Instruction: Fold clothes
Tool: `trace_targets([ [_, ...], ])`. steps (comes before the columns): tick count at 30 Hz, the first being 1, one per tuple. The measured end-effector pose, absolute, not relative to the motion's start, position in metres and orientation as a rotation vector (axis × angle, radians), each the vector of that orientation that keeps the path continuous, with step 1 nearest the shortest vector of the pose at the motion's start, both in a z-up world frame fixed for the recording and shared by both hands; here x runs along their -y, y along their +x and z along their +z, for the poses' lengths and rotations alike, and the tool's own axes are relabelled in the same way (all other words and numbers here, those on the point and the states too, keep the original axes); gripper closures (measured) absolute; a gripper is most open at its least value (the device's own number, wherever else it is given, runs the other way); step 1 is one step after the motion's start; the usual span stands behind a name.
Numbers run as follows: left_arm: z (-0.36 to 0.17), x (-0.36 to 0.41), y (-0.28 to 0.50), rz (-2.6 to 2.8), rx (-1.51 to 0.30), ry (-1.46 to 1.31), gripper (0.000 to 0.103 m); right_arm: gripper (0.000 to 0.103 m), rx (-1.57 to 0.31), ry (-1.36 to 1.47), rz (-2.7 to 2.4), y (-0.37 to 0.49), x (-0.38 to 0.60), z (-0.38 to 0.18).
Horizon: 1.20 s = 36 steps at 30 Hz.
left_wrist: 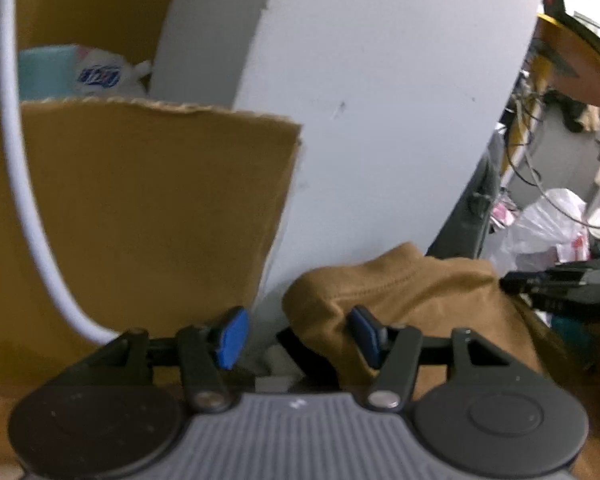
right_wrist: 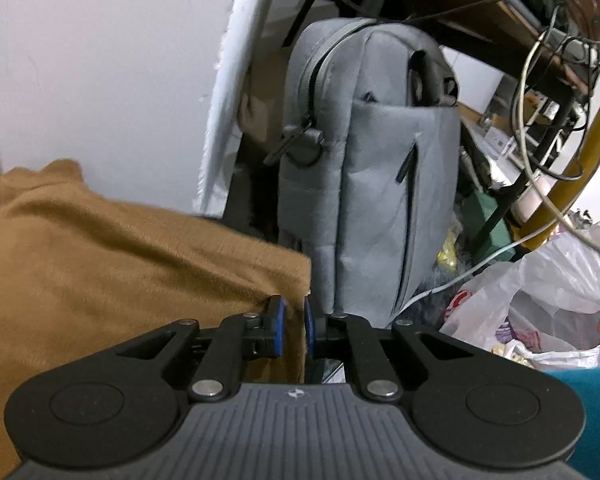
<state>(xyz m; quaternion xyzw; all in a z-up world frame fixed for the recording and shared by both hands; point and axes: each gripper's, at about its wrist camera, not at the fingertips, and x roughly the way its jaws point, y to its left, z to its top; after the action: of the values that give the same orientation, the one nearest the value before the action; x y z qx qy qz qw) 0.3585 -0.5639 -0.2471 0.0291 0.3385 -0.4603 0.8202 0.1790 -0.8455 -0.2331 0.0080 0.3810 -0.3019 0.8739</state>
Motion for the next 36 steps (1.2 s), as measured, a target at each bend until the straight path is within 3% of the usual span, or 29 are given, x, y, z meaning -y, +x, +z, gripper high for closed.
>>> trace_targets([
  [1,-0.244,0.559,0.354,-0.967,-0.722,0.071,0.041,0.079,-0.786,0.032,-0.649,0.178,0.845,-0.231],
  [3,-0.236,0.550,0.349,-0.974,-0.726,0.094,0.041,0.061,-0.762,0.076,-0.687,0.170,0.839,-0.220],
  [5,-0.229,0.542,0.344,-0.973,-0.722,0.109,0.041,0.052,-0.747,0.075,-0.648,0.160,0.826,-0.208],
  [13,-0.184,0.490,0.301,-0.954,-0.746,0.044,0.038,0.044,-0.731,0.032,-0.568,0.123,0.772,-0.167],
  [21,-0.131,0.451,0.250,-0.944,-0.834,0.046,0.035,0.033,-0.736,0.210,-0.630,0.077,0.740,-0.131],
  [28,-0.088,0.417,0.222,-0.911,-0.936,0.107,0.034,0.031,-0.786,0.302,-0.614,0.036,0.720,-0.108],
  [34,-0.045,0.369,0.184,-0.919,-0.935,0.139,0.034,0.011,-0.728,0.220,-0.618,0.008,0.679,-0.049],
  [36,-0.032,0.354,0.171,-0.917,-0.921,0.161,0.028,0.006,-0.723,0.222,-0.580,0.000,0.666,-0.029],
])
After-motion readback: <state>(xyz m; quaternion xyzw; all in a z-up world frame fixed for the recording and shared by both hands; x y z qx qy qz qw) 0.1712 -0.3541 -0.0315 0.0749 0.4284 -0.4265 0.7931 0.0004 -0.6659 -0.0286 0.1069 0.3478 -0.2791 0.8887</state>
